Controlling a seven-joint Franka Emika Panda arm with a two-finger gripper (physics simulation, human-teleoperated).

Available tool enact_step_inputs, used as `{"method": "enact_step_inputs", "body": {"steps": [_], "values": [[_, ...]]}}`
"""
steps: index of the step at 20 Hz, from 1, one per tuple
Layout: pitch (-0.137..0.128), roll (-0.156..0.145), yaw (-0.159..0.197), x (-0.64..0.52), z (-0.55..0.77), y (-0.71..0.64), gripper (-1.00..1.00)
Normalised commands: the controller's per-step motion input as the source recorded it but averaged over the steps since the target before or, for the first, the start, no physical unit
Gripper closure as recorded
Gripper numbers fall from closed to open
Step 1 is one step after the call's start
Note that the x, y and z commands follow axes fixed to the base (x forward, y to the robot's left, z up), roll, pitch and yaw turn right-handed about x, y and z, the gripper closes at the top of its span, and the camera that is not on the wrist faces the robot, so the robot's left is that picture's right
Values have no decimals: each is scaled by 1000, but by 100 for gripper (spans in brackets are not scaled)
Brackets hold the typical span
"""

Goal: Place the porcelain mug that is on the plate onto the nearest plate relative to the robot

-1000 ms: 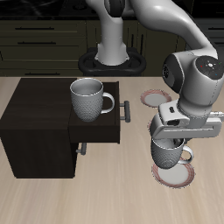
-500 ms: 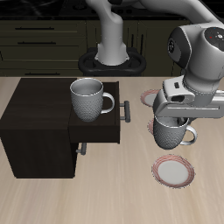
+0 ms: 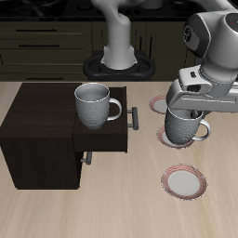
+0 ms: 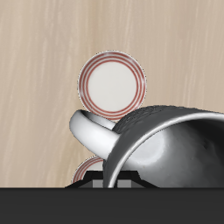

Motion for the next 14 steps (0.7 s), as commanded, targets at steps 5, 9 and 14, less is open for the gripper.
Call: {"method": "enact_step_inputs", "body": {"steps": [5, 9, 14], "values": [[-35, 30, -12, -492, 86, 30, 100], [-46, 132, 16, -614, 106, 132, 100], [-28, 122, -37, -632, 85, 171, 100]]}}
